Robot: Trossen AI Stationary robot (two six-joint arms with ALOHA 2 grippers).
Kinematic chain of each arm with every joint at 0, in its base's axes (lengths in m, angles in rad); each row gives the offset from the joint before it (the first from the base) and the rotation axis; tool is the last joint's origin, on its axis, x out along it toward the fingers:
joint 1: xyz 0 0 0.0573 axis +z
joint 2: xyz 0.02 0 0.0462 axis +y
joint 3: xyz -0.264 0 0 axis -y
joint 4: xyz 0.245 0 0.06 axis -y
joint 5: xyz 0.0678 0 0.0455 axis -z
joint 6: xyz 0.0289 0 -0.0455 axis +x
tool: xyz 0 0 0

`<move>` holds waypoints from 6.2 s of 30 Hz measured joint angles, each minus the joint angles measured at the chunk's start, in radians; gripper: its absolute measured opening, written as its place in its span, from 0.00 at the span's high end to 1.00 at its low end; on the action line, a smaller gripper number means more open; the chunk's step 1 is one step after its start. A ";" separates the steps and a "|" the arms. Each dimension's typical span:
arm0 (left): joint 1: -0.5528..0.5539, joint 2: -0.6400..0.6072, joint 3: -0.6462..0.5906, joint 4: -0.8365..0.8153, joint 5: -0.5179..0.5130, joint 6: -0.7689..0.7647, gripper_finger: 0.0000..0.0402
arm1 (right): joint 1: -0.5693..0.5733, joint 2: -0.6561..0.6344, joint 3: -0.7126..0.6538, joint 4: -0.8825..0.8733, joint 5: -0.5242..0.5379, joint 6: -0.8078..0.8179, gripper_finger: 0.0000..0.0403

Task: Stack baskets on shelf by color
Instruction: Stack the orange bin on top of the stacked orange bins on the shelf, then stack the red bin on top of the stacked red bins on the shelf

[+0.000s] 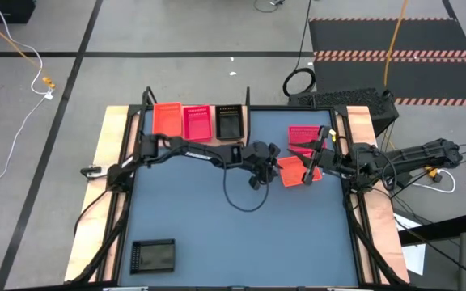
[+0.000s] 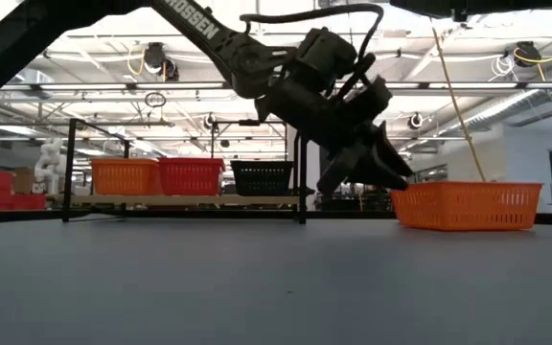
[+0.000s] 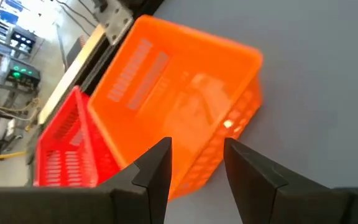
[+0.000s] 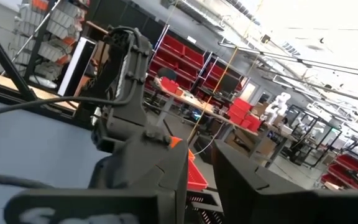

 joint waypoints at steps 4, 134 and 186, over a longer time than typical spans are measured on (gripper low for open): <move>0.028 0.000 0.000 -0.002 0.001 0.011 0.63 | 0.000 0.000 0.000 0.000 0.000 -0.009 0.84; 0.281 -0.786 -0.668 0.141 -0.161 -0.420 0.71 | 0.001 0.000 0.000 0.223 0.000 0.082 0.84; 0.158 0.262 0.473 -0.128 -0.011 -0.584 0.71 | 0.001 -0.017 0.000 -0.007 0.027 0.385 0.84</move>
